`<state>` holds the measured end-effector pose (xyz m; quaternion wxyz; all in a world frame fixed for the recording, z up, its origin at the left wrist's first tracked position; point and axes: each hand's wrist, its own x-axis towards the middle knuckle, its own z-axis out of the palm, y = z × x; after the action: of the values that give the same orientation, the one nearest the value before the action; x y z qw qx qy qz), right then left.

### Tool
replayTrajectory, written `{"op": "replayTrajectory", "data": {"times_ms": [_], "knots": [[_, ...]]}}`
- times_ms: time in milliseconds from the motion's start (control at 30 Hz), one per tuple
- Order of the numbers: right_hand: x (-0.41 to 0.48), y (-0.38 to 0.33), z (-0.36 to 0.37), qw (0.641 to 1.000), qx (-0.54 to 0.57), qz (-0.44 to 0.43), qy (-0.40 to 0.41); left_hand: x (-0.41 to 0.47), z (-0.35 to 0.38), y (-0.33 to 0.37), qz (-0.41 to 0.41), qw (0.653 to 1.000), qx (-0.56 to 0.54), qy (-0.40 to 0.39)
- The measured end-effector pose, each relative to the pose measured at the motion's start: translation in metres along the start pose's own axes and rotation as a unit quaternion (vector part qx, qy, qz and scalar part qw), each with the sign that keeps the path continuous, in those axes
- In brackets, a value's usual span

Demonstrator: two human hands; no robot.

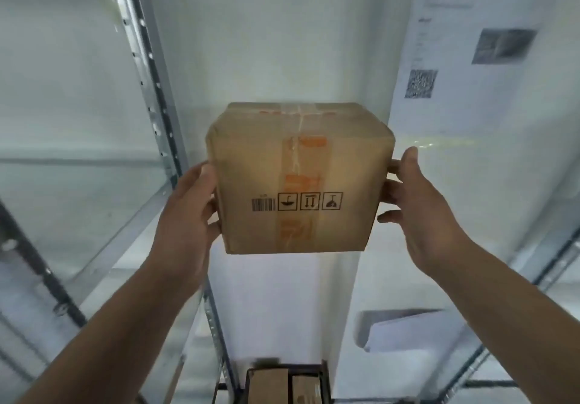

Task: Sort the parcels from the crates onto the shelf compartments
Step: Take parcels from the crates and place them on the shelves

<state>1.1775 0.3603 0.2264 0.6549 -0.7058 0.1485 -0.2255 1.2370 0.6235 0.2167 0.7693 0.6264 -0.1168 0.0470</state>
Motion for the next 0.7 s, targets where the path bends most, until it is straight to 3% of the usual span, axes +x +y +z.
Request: {"op": "replayTrajectory", "data": {"times_ms": [133,267,500,700], "knots": [[0.01,-0.045,-0.006,0.995,0.086,0.041,-0.02,0.007,0.005,0.038,0.039,0.998,0.015,-0.036],[0.014,-0.064,-0.012,0.997,0.072,0.026,-0.023,0.01,0.006,0.054,0.0,0.999,0.001,-0.054],[0.007,-0.071,-0.028,0.991,0.052,0.038,-0.114,0.019,0.002,0.058,-0.034,0.998,-0.048,-0.02],[0.006,-0.076,-0.035,0.992,0.058,0.024,-0.114,0.023,0.001,0.056,-0.044,0.997,-0.058,-0.005]]}}
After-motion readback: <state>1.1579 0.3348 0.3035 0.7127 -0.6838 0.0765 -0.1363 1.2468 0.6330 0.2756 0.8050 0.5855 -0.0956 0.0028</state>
